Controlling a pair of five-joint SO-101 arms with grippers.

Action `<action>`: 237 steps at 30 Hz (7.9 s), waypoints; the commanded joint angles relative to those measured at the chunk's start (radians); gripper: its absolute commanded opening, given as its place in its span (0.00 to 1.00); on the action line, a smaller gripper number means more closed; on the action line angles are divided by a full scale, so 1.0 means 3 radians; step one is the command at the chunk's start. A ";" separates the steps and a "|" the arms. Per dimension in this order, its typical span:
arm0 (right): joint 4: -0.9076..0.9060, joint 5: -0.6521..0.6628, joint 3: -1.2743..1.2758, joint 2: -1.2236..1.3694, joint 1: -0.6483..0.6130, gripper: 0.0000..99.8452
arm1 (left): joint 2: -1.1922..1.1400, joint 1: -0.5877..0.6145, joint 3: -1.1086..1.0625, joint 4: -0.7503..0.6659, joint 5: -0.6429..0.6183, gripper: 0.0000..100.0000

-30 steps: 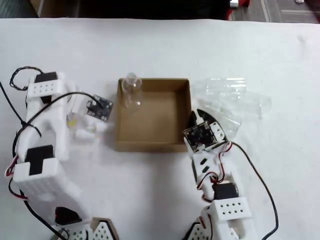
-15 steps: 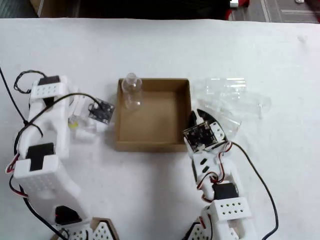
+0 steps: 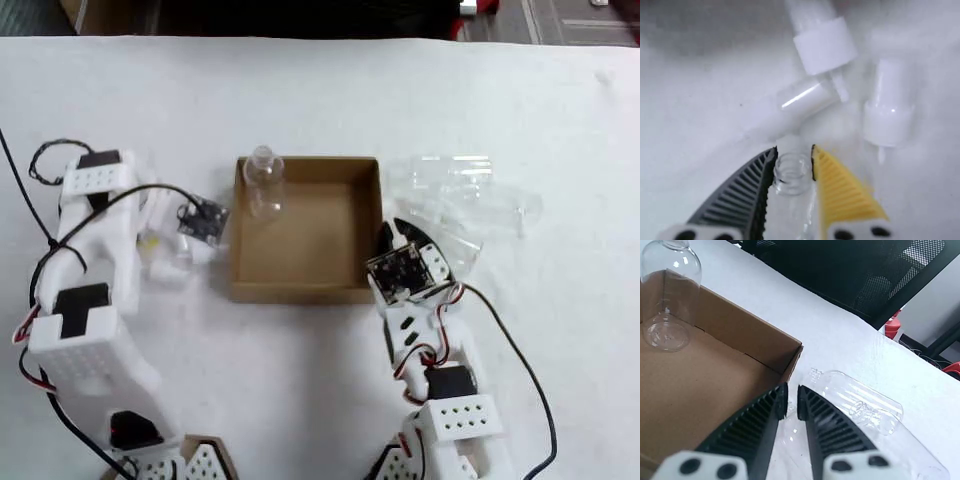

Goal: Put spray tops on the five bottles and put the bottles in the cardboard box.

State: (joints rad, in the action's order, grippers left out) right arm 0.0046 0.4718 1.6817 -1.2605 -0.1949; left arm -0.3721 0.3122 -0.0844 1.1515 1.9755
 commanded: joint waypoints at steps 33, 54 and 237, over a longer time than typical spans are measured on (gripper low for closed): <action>0.0248 0.0000 0.0031 0.0018 0.0407 0.02 | 0.4432 -0.2089 -0.0578 0.0829 -0.3728 0.02; 0.0243 0.0000 0.0031 0.0023 0.0381 0.02 | 0.5935 -0.2677 -0.3074 -0.1974 -0.6940 0.02; 0.0325 -0.1181 -0.0015 -0.0279 0.1041 0.23 | 0.7321 -0.0514 -0.5074 -0.2388 -0.6986 0.08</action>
State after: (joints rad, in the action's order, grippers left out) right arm 0.0997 0.1895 1.6817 -1.2881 0.0859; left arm 1.8144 0.1158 -1.6157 0.4703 -0.0821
